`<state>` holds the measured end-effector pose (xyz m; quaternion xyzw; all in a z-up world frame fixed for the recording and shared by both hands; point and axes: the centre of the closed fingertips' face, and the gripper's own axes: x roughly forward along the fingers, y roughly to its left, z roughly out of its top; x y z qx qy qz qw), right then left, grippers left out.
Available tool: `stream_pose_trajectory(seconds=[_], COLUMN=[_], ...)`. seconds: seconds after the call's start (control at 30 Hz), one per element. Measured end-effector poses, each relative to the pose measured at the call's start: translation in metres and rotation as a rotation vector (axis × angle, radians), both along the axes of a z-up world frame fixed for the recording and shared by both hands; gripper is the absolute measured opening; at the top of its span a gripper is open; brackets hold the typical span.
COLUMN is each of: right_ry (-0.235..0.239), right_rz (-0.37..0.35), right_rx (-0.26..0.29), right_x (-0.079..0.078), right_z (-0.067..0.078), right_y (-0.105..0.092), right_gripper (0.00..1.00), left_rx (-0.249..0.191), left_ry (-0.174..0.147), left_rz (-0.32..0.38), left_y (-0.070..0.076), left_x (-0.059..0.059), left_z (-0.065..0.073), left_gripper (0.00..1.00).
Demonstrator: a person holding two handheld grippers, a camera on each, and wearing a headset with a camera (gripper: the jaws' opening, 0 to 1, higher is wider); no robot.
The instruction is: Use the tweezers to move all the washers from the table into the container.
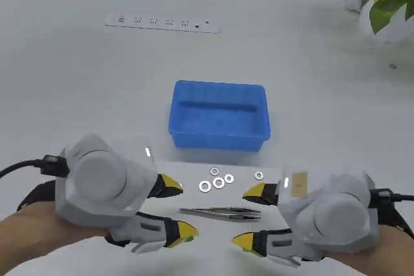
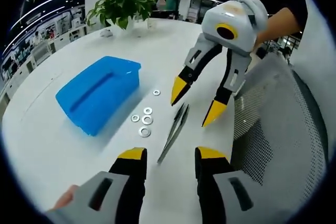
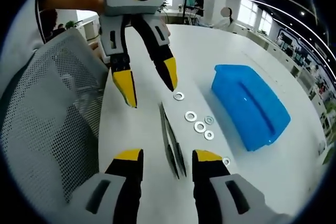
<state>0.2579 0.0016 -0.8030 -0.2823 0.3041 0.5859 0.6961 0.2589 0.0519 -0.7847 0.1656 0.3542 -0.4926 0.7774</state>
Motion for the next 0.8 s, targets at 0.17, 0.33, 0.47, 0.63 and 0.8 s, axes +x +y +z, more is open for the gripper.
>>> stream_pose_trajectory(seconds=[0.17, 0.33, 0.47, 0.63, 0.8], right_ry=[0.012, 0.034, 0.037, 0.041, 0.028], right_rz=[-0.003, 0.039, 0.081, 0.117, 0.158], right_rx=[-0.009, -0.035, -0.067, -0.098, -0.137], right_x=[0.009, 0.007, 0.005, 0.003, 0.001], right_z=[-0.002, -0.007, -0.01, -0.013, -0.015], right_y=[0.002, 0.006, 0.007, 0.009, 0.009], right_gripper=[0.3, 0.26, 0.22, 0.19, 0.14], left_rx=[0.063, 0.081, 0.113, 0.122, 0.14], left_ry=[0.01, 0.07, 0.064, 0.057, 0.075], left_rz=[-0.055, -0.07, -0.102, -0.114, -0.159], left_y=[0.0, -0.001, -0.001, -0.002, -0.001], left_x=[0.002, -0.003, -0.005, -0.001, -0.003], left_z=[-0.013, -0.022, -0.028, -0.028, -0.029], left_gripper=[0.37, 0.29, 0.29, 0.27, 0.22])
